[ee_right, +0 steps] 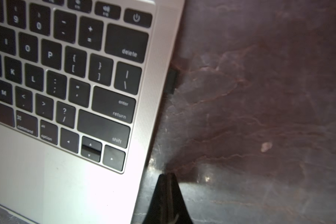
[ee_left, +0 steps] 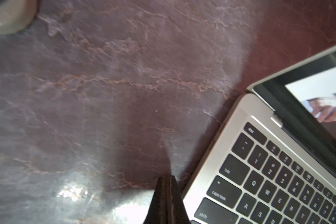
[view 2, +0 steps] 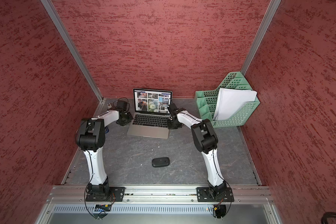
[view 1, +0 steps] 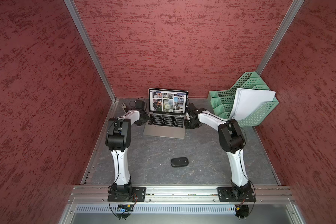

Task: Remove the wireless mouse receiver from the laptop
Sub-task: Move the laptop to the center of the board.

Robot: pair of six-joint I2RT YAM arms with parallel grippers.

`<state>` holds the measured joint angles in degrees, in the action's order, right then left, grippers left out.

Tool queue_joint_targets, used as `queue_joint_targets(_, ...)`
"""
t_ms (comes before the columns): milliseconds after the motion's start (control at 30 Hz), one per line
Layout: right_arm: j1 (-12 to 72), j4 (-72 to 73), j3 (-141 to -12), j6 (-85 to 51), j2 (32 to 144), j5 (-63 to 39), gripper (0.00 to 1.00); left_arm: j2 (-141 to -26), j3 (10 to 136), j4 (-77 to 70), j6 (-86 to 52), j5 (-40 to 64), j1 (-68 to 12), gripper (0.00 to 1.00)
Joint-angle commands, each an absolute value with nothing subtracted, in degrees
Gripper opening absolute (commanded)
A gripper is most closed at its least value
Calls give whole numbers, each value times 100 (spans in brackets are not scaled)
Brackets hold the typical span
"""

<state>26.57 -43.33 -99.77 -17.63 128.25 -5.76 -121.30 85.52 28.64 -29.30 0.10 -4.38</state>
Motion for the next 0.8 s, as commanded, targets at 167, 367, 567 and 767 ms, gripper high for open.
queue_joint_targets(167,2698,-4228,-9853,-1872,12885,-554,0,-11903,7904,3052,-3075,247,-999,0)
queue_joint_targets(367,2698,-4218,-9775,-1855,12859,-435,0,-11654,7681,3119,-3179,277,-1350,0)
queue_joint_targets(567,2663,-4379,-9731,-1745,12807,-5,0,-11415,7652,3198,-3242,360,-1606,0)
queue_joint_targets(767,2524,-4377,-9499,-1723,12688,183,0,-11331,7745,3199,-3330,446,-1853,0)
